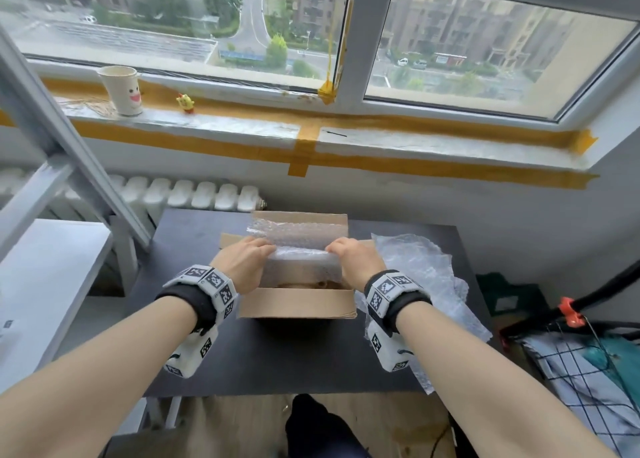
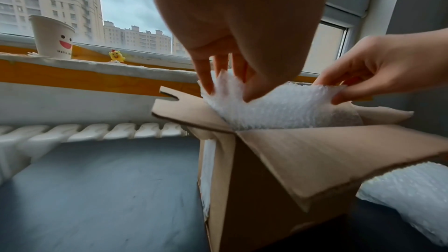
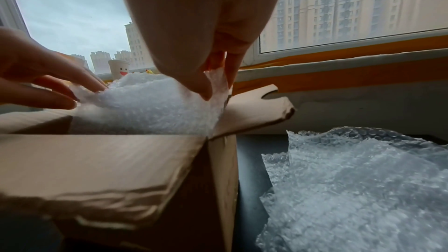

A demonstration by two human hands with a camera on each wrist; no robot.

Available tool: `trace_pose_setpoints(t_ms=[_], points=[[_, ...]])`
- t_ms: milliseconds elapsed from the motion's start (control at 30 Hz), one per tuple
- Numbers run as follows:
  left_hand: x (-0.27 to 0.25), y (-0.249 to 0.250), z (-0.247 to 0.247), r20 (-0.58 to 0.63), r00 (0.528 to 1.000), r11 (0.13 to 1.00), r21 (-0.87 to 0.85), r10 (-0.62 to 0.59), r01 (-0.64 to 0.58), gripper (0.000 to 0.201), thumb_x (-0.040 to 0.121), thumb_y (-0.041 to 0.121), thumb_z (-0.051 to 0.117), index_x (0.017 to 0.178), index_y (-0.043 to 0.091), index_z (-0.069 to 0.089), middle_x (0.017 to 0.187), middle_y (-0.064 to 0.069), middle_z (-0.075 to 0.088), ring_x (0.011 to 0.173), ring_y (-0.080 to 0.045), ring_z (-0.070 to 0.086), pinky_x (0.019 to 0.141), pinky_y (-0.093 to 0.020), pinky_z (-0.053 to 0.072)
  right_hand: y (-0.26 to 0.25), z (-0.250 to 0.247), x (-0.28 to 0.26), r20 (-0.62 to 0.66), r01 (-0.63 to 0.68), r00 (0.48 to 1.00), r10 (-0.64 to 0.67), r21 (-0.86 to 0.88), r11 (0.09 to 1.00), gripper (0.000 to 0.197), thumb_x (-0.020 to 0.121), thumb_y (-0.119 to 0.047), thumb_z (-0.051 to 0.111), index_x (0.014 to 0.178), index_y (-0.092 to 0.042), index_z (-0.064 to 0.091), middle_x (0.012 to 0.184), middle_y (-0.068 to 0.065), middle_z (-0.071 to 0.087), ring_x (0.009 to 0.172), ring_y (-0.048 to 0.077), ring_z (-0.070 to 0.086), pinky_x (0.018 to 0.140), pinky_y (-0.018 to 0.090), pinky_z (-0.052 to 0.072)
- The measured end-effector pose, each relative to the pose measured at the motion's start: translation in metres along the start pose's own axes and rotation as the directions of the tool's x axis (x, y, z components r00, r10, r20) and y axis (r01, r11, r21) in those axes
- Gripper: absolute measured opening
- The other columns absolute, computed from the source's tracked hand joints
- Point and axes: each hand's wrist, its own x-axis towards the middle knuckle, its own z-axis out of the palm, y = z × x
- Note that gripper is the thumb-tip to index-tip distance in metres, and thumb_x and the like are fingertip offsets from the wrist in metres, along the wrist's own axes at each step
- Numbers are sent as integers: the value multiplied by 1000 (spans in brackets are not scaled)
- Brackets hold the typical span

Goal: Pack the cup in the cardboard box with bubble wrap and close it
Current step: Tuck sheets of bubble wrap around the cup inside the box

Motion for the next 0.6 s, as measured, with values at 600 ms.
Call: trace_pose_setpoints(t_ms=[600], points=[[38,5,-1,-129,992,999,46,2,4,21,81,-10,51,94,6,57,86,-12,62,74,-33,60,60,-41,52,1,-22,19,-66,-42,997,42,6,999,16,94,-15,47,105,-13,59,108,8,67,96,32,63,79,37,51]])
